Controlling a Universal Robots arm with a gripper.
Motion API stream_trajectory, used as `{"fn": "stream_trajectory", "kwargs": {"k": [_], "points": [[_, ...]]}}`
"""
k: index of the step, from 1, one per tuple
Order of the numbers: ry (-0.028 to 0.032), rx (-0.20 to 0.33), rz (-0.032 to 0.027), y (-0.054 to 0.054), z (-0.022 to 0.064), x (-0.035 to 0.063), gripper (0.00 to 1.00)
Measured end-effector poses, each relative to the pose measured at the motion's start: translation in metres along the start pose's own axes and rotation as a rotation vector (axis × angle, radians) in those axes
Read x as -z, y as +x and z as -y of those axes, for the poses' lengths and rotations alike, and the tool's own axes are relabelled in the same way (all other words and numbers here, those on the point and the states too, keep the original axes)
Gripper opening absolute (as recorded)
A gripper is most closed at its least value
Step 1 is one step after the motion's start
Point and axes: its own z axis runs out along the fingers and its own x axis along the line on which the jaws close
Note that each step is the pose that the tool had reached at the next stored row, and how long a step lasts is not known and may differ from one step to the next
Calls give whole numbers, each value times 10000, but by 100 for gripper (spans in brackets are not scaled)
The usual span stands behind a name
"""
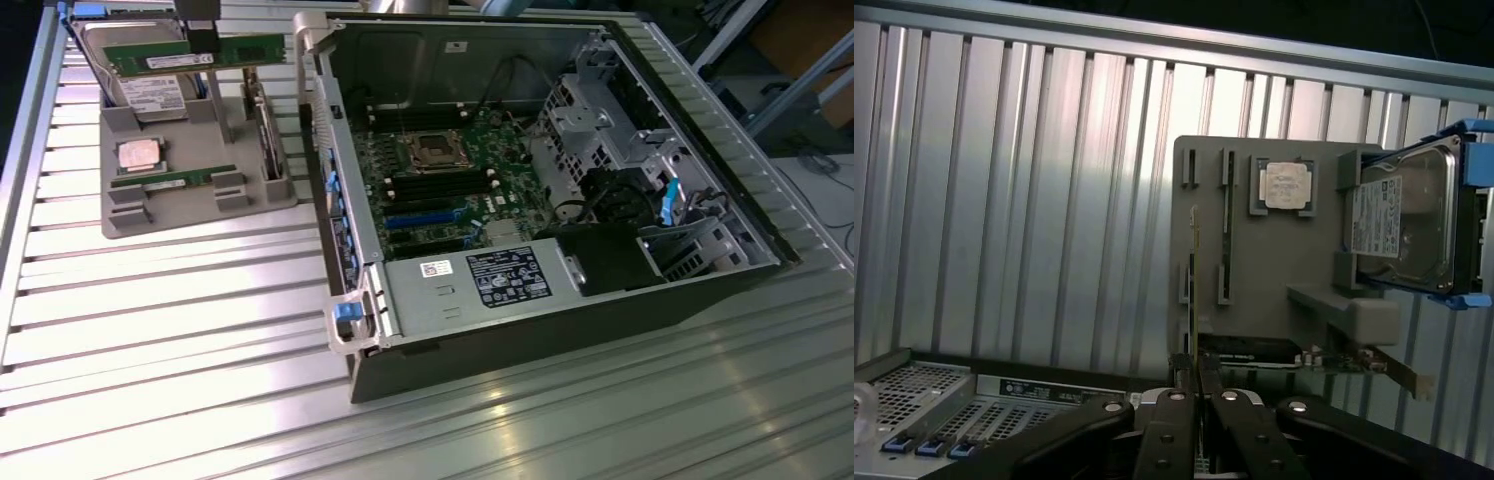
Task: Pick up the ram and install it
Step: 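Pick up the ram and move it above insertion slot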
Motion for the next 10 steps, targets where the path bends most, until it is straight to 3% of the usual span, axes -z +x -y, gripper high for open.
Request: {"fn": "stream_trajectory", "kwargs": {"k": [10], "points": [[0, 0, -2, 14, 113, 5, 12]]}}
